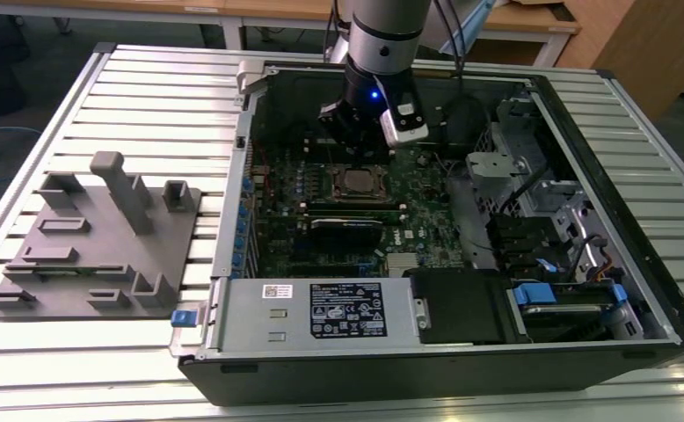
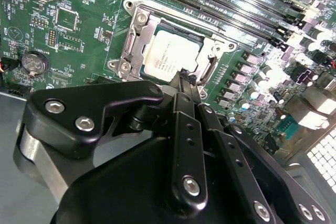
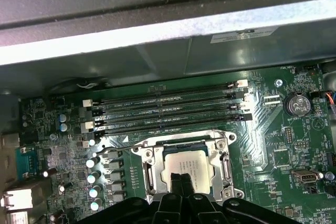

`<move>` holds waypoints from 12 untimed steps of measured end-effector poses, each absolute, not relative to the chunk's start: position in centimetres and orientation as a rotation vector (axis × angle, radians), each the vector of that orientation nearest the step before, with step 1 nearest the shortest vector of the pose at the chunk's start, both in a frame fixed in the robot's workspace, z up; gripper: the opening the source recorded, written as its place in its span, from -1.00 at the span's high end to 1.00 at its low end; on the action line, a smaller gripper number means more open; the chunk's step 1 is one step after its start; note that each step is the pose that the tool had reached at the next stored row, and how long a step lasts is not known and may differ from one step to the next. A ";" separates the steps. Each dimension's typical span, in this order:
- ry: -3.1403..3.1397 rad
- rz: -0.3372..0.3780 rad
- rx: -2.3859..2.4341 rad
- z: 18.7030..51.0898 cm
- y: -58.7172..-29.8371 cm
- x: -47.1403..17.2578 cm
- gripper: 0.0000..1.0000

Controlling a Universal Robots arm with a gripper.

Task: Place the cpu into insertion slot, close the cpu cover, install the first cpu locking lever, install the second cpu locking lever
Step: 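Close the cpu cover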

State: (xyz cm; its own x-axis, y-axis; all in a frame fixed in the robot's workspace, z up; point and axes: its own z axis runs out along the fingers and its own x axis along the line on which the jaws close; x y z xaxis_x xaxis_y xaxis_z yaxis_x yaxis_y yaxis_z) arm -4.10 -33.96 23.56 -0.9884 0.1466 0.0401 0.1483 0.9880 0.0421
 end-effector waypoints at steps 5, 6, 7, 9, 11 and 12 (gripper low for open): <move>-3.095 -0.070 -0.230 23.6 -34.0 -4.1 0.79; -3.095 -0.070 -0.229 23.6 -34.0 -4.1 0.79; -3.096 -0.070 -0.228 23.6 -34.0 -4.1 0.79; -3.096 -0.070 -0.218 23.6 -34.0 -4.1 0.79; -3.097 -0.069 -0.202 23.6 -34.0 -4.1 0.79; -3.097 -0.069 -0.192 23.6 -34.0 -4.1 0.79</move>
State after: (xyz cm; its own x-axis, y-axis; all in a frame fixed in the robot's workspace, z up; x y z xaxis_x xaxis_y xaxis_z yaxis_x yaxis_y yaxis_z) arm -4.10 -33.96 23.55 -0.9917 0.1225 0.0401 0.1242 0.9914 0.0421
